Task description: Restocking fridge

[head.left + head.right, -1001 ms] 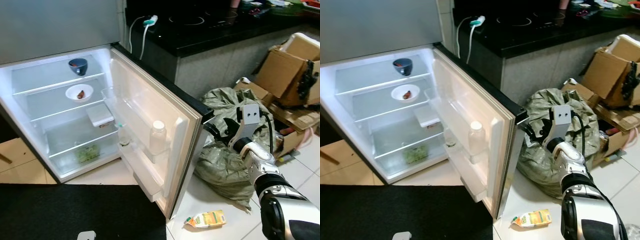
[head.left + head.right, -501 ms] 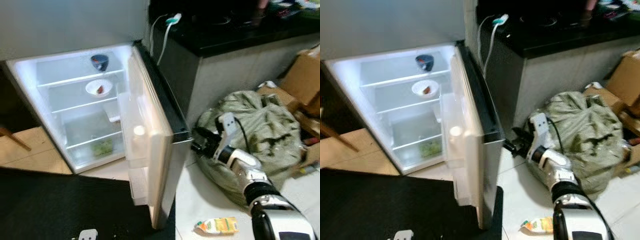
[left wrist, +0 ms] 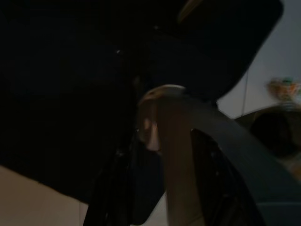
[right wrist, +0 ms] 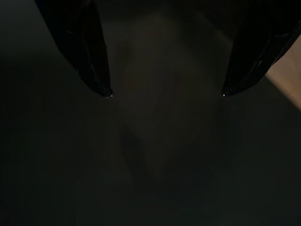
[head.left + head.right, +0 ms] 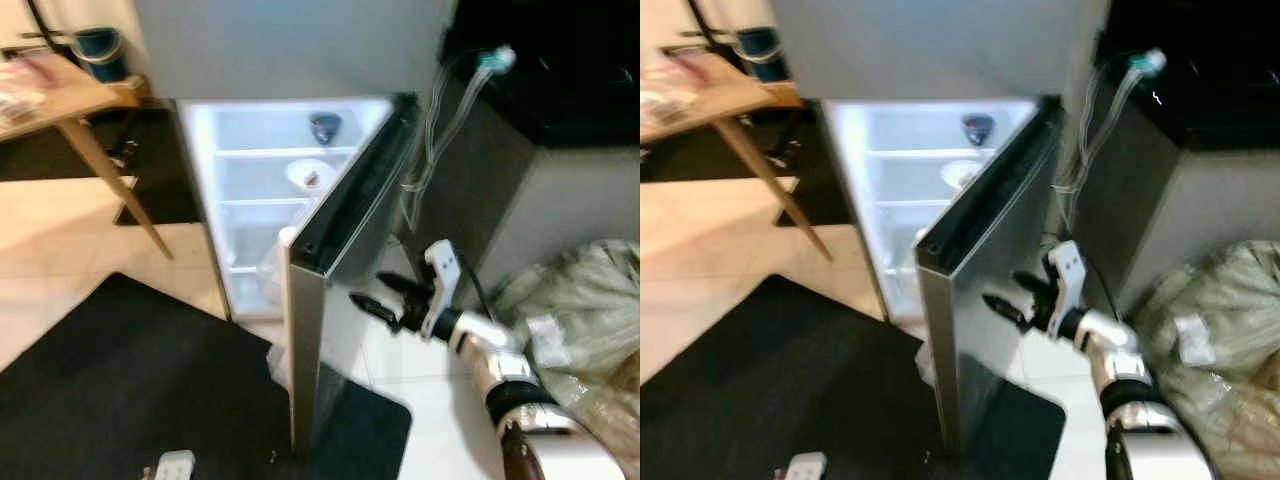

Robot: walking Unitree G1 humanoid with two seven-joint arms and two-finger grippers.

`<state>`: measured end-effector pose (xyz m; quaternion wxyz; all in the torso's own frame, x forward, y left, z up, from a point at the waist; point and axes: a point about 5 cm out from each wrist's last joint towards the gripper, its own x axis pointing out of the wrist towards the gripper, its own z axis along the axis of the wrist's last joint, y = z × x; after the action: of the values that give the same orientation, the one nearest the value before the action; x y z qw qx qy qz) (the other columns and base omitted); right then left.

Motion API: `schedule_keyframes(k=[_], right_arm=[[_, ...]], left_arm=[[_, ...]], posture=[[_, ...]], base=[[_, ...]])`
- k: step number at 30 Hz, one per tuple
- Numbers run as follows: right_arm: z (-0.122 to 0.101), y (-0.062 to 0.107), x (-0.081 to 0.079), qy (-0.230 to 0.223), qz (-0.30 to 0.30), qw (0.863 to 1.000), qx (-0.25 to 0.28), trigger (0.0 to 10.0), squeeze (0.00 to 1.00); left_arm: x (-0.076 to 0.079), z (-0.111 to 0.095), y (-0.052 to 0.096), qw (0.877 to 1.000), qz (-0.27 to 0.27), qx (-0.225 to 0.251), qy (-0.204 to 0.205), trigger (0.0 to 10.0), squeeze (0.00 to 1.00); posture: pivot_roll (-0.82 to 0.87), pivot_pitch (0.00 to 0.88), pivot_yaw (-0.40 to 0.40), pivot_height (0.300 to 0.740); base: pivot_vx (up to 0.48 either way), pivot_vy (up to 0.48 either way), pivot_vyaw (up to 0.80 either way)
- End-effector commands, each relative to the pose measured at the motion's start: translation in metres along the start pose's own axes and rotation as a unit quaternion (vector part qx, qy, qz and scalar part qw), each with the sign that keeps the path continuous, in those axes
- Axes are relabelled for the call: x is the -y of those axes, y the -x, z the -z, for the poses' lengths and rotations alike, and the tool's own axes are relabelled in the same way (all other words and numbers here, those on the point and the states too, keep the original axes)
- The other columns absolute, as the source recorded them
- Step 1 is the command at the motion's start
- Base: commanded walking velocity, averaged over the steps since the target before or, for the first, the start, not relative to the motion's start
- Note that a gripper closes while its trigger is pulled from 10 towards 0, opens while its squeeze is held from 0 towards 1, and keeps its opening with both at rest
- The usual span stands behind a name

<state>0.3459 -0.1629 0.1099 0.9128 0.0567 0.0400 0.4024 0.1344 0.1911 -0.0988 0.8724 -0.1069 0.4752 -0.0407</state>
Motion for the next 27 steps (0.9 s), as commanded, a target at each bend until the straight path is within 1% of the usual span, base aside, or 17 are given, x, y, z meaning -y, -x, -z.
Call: schedule_keyframes(k=[1, 9, 11, 14, 27], right_arm=[[0.0022, 0.0032, 0.0032, 0.001, 0.019, 1.000, -0.008, 10.0, 0.00], [0.0034, 0.0041, 0.0027, 0.017, 0.021, 0.999, -0.018, 10.0, 0.00], [0.0054, 0.0042, 0.0003, 0.027, 0.011, 0.999, -0.025, 10.0, 0.00], [0.0084, 0.0039, -0.0026, 0.024, 0.002, 0.999, -0.029, 10.0, 0.00], [0.0108, 0.0033, -0.0048, 0.029, 0.000, 0.999, -0.037, 10.0, 0.00]], left_arm=[[0.0021, 0.0146, 0.0022, 1.000, 0.002, -0.030, -0.001, 10.0, 0.00], [0.0023, 0.0144, 0.0020, 1.000, 0.001, -0.030, 0.002, 10.0, 0.00], [0.0023, 0.0152, 0.0021, 1.000, 0.000, -0.030, 0.005, 10.0, 0.00], [0.0032, 0.0161, 0.0019, 1.000, -0.001, -0.030, 0.008, 10.0, 0.00], [0.0045, 0.0159, 0.0012, 0.999, -0.005, -0.030, 0.010, 10.0, 0.00]], posture=[[-0.06, 0.084, -0.038, 0.740], [-0.06, 0.086, -0.040, 0.740], [-0.06, 0.085, -0.041, 0.740], [-0.06, 0.084, -0.044, 0.740], [-0.06, 0.086, -0.046, 0.740]], base=[[0.000, 0.000, 0.00], [0.000, 0.000, 0.00], [0.000, 0.000, 0.54], [0.000, 0.000, 0.65], [0.000, 0.000, 0.71]])
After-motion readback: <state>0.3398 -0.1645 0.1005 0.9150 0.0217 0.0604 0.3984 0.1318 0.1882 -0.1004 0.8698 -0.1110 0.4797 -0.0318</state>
